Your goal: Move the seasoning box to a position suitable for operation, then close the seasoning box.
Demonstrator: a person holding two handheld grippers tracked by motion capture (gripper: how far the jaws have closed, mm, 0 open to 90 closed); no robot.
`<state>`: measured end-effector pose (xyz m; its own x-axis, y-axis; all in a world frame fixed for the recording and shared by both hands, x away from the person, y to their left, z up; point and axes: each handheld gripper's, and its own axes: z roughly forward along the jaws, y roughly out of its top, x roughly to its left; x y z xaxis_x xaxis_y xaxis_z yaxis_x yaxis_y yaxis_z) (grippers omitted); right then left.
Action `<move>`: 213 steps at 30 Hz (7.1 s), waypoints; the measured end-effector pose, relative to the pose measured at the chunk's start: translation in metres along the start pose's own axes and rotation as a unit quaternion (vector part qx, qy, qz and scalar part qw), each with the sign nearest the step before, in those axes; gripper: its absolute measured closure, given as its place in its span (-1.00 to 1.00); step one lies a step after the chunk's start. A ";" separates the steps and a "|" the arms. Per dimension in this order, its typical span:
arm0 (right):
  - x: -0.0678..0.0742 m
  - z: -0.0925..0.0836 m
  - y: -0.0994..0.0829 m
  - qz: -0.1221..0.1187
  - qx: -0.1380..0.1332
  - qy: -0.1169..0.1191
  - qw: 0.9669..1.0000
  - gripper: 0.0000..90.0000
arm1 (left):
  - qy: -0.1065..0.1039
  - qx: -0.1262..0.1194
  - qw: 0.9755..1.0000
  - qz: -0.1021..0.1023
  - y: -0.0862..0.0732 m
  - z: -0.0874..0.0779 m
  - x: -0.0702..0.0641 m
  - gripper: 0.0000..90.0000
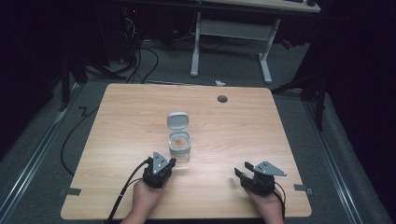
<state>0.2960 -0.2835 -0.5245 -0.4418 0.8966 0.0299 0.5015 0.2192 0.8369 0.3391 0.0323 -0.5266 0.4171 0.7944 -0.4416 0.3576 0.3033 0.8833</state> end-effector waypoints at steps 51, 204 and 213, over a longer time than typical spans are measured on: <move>0.001 -0.004 0.000 0.010 -0.008 0.014 1.000 0.06 | 0.023 -0.022 0.999 0.009 -0.002 0.042 -0.040 1.00; 0.065 0.057 0.114 -0.066 -0.055 0.054 0.995 0.77 | -0.007 -0.003 1.000 0.023 0.016 -0.033 0.021 0.72; -0.019 0.015 0.037 0.013 -0.014 -0.070 0.997 0.22 | 0.104 -0.032 0.994 0.013 0.033 -0.076 0.112 0.23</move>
<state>0.3337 -0.2864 -0.5020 -0.3198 0.9472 -0.0238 0.4888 0.1865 0.8522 0.3337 0.1711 -0.5349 0.2409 0.8923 -0.3818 0.2920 0.3086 0.9053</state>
